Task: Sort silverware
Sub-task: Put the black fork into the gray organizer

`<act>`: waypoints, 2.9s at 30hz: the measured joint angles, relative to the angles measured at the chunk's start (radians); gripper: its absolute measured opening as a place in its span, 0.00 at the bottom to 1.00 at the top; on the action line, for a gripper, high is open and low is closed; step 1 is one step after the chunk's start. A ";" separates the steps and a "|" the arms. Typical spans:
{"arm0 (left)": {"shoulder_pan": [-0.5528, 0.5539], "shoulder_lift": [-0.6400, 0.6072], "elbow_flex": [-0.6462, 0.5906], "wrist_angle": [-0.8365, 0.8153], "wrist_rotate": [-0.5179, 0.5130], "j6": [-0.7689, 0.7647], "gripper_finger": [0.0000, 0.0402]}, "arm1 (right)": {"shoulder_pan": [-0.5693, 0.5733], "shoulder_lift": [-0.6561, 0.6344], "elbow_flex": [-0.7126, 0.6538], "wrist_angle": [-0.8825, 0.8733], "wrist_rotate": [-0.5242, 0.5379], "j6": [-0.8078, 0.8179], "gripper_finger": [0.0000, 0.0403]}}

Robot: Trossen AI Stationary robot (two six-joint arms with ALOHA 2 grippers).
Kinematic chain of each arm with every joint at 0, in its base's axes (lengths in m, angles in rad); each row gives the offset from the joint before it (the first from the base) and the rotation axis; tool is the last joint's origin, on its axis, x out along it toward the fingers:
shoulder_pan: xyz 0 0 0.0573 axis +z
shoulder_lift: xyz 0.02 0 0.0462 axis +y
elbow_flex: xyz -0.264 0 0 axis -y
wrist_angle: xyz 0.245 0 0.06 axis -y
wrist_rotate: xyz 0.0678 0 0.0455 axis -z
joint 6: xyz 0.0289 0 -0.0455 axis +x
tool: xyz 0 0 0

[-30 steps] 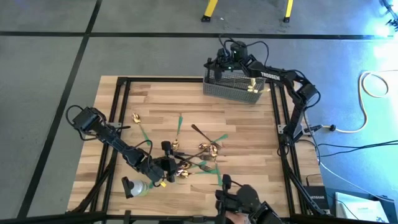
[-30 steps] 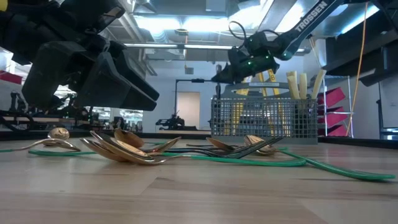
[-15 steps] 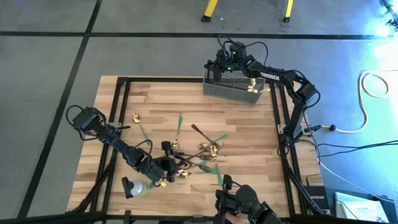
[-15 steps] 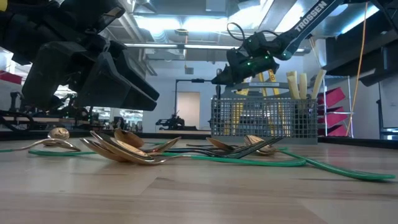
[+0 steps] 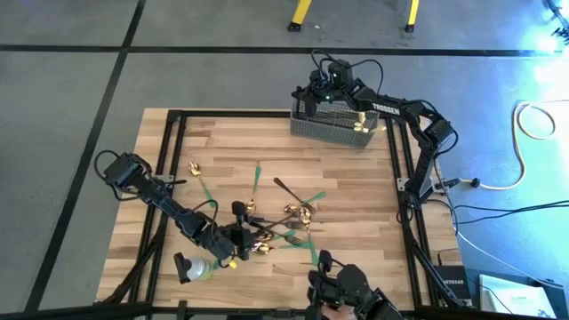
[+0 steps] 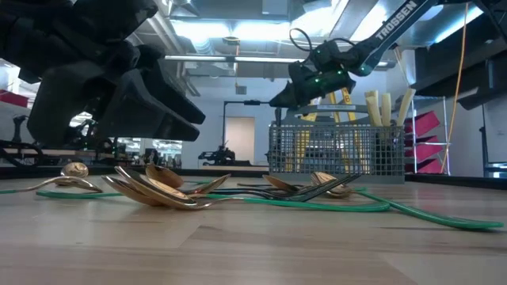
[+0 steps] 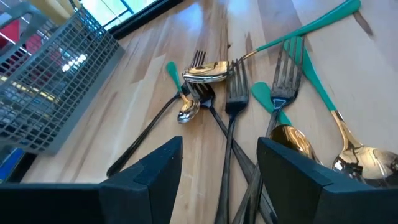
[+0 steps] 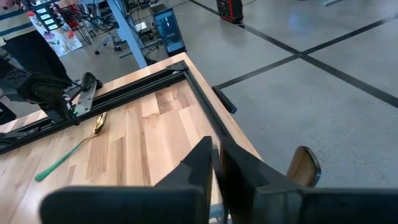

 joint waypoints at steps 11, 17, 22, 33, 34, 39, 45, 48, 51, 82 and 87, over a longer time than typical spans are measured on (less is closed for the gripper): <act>0.000 0.000 0.000 -0.012 0.000 -0.001 0.48 | 0.000 -0.015 -0.001 -0.025 0.058 0.000 0.23; 0.000 0.000 0.000 -0.014 0.000 0.000 0.48 | 0.028 -0.098 -0.001 0.019 0.138 -0.038 0.22; 0.000 0.000 0.000 -0.019 0.001 0.001 0.48 | 0.051 -0.204 -0.001 0.005 0.218 -0.108 0.22; 0.000 0.000 0.000 -0.034 0.001 0.002 0.48 | 0.254 -0.519 0.000 -0.323 0.243 -0.335 0.22; 0.000 0.000 0.000 -0.035 0.001 0.002 0.48 | 0.287 -0.540 0.000 -0.362 0.244 -0.361 0.22; 0.000 0.000 0.000 -0.035 0.001 0.002 0.48 | 0.435 -0.602 0.000 -0.518 0.224 -0.456 0.22; 0.000 0.000 0.000 -0.034 0.001 0.002 0.48 | 0.529 -0.601 0.000 -0.678 0.192 -0.547 0.22; 0.000 0.000 0.000 -0.034 0.001 0.002 0.48 | 0.556 -0.578 0.000 -0.748 0.192 -0.556 0.22; 0.000 0.000 0.000 -0.034 0.001 0.002 0.48 | 0.593 -0.545 0.000 -0.823 0.200 -0.526 0.22; 0.000 0.000 0.000 -0.034 0.001 0.001 0.48 | 0.645 -0.089 -0.277 -0.458 0.409 -0.080 0.22; 0.000 0.000 0.000 -0.034 0.001 0.001 0.48 | 0.662 -0.092 -0.348 -0.337 0.411 -0.015 0.22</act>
